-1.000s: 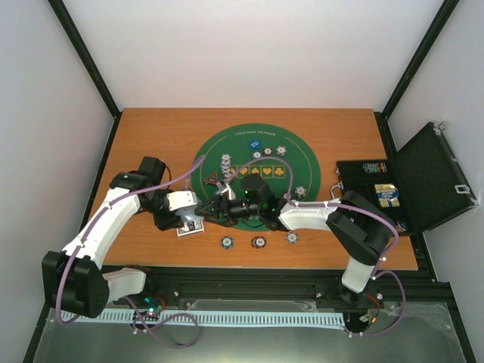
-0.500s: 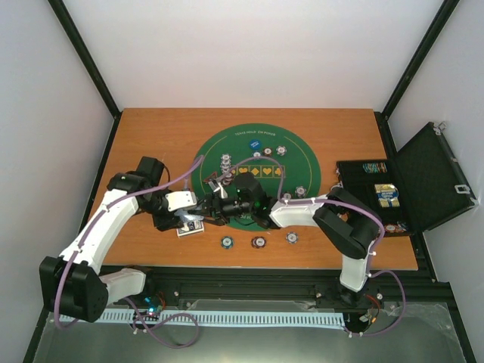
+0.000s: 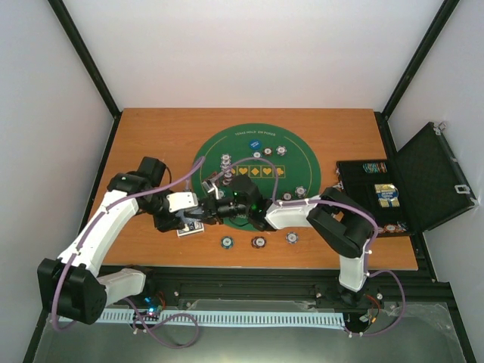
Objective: Distribute texas hold em gaming equipment
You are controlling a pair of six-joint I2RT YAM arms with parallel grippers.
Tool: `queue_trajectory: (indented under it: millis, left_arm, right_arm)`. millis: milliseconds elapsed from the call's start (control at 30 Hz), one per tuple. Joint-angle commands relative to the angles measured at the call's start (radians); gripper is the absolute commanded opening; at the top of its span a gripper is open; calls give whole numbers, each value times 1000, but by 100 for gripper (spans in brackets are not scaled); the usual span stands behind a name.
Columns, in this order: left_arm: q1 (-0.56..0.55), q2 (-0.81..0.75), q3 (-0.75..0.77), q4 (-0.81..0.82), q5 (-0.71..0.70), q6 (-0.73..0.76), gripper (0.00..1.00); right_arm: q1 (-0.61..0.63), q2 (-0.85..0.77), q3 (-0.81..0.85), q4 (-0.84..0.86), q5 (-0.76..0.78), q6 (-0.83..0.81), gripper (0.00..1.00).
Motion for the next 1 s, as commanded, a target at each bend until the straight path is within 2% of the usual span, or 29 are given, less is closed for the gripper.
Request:
queue_trajectory:
  millis: [0, 33, 67, 100, 633, 767, 967]
  left_arm:
    - [-42, -12, 79, 6, 68, -14, 62]
    - [-43, -14, 82, 3, 76, -18, 80]
    - [-43, -18, 85, 1, 84, -24, 93]
    - [-44, -28, 85, 2, 93, -27, 99]
    - [-44, -51, 196, -121, 203, -75, 100]
    - [-44, -51, 221, -121, 194, -81, 100]
    - [-44, -9, 269, -139, 166, -92, 100]
  right_arm:
    - [14, -38, -53, 8, 38, 17, 13]
    - [14, -48, -60, 7, 42, 17, 10]
    - [15, -56, -67, 8, 44, 15, 7]
    - [15, -66, -77, 7, 47, 15, 5]
    - [-24, -220, -184, -43, 65, -46, 3]
    - [-41, -241, -159, -143, 56, -108, 3]
    - [-87, -237, -171, -159, 21, -133, 3]
